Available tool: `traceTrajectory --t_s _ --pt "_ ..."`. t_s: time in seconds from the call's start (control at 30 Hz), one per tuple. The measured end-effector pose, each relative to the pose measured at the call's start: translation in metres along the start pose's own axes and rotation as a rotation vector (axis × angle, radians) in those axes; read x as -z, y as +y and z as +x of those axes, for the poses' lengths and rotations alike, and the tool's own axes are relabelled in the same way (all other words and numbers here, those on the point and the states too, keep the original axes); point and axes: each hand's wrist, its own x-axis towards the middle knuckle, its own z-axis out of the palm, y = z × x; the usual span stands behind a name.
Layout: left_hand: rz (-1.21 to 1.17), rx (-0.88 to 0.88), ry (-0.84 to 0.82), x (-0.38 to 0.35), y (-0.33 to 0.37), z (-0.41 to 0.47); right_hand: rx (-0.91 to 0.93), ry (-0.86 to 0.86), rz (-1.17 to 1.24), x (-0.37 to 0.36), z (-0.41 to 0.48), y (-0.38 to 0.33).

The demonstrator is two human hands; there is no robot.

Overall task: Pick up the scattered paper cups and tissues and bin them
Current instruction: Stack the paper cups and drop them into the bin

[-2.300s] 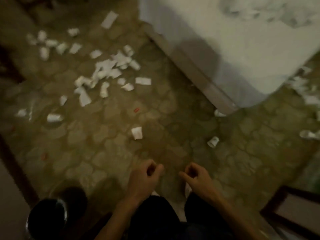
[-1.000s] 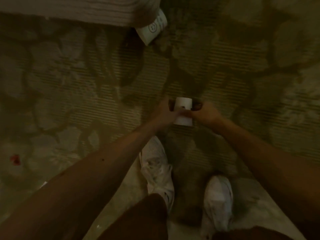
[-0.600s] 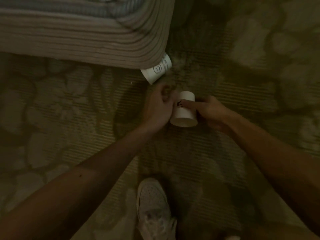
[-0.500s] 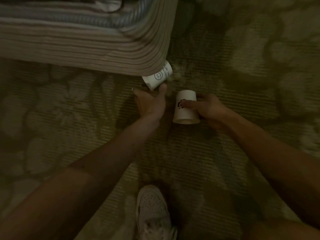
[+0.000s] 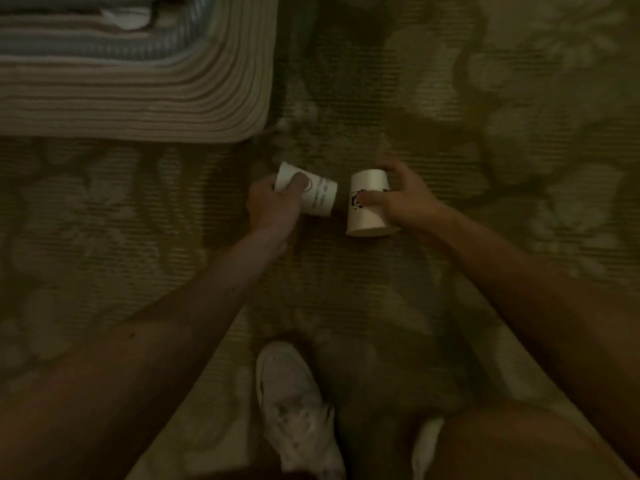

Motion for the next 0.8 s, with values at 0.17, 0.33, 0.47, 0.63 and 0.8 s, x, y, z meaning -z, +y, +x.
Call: traceTrajectory --t_s 0.17,0.33,0.47,0.63,0.8 --pt "0.150 0.021 -0.176 0.026 0.033 -0.086 -0.055 -0.036 -0.053 0.016 -0.094 -0.015" --pt "0.151 -0.023 -0.270 0.073 0.130 -0.179 -0.058 -0.014 -0.090 0.033 -0.212 -0.092" --pt "-0.030 0.036 -0.315 0.126 0.274 -0.262 0.005 0.076 -0.050 0.069 -0.313 -0.238" --pt "-0.003 -0.066 -0.521 0.145 0.377 -0.305 0.084 0.098 -0.050 0.096 -0.363 -0.338" --pt "0.041 -0.180 -0.599 0.149 0.519 -0.343 0.122 0.111 0.050 0.165 -0.415 -0.440"
